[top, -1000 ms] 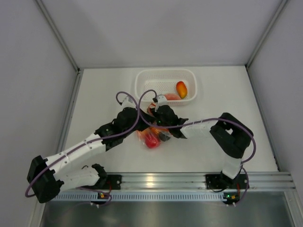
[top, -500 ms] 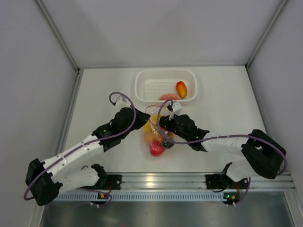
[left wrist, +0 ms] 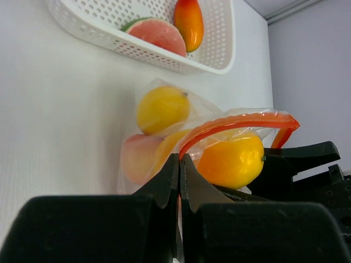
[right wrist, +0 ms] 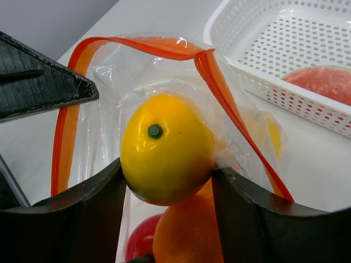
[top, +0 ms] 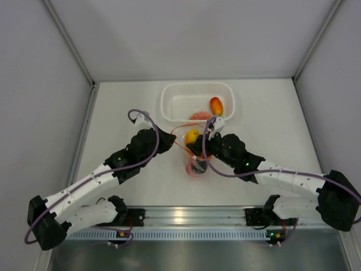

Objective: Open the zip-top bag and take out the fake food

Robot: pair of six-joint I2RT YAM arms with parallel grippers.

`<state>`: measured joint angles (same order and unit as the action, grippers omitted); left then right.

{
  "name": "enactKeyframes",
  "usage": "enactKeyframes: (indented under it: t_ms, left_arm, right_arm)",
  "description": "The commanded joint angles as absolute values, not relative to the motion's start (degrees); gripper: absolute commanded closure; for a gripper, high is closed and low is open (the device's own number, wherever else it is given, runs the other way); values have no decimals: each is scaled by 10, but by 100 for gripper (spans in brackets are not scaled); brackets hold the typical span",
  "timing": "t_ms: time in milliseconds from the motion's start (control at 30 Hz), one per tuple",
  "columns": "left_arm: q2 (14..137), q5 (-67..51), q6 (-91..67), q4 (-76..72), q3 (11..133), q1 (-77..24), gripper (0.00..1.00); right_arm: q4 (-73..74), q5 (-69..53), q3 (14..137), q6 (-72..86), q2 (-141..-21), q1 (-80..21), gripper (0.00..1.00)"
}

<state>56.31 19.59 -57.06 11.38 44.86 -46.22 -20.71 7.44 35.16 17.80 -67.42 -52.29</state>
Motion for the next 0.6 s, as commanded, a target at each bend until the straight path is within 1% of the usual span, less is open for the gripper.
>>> enactKeyframes:
  t_ms: [0, 33, 67, 133, 167, 267, 333, 500, 567]
  left_arm:
    - [527, 279, -526, 111, 462, -454, 100]
    - [524, 288, -512, 111, 465, -453, 100]
    - [520, 291, -503, 111, 468, -453, 100]
    - [520, 289, -478, 111, 475, -452, 100]
    - [520, 280, -469, 110, 483, -452, 100]
    - [525, 245, -436, 104, 497, -452, 100]
    - [525, 236, -419, 101, 499, -452, 100]
    - [525, 214, -388, 105, 494, -452, 100]
    - [527, 204, -370, 110, 494, -452, 100]
  right_arm:
    - [-164, 16, 412, 136, -632, -530, 72]
    - [-142, 4, 418, 128, -629, -529, 73]
    - [-132, -59, 424, 117, -628, -529, 73]
    - [-93, -96, 451, 94, -631, -529, 74]
    - [-82, -133, 459, 86, -635, -529, 74]
    - [-46, -179, 495, 48, -659, -530, 74]
    - [-52, -176, 496, 48, -664, -530, 75]
    - [-154, -145, 466, 75, -650, -530, 76]
    - [-165, -99, 465, 86, -645, -530, 76]
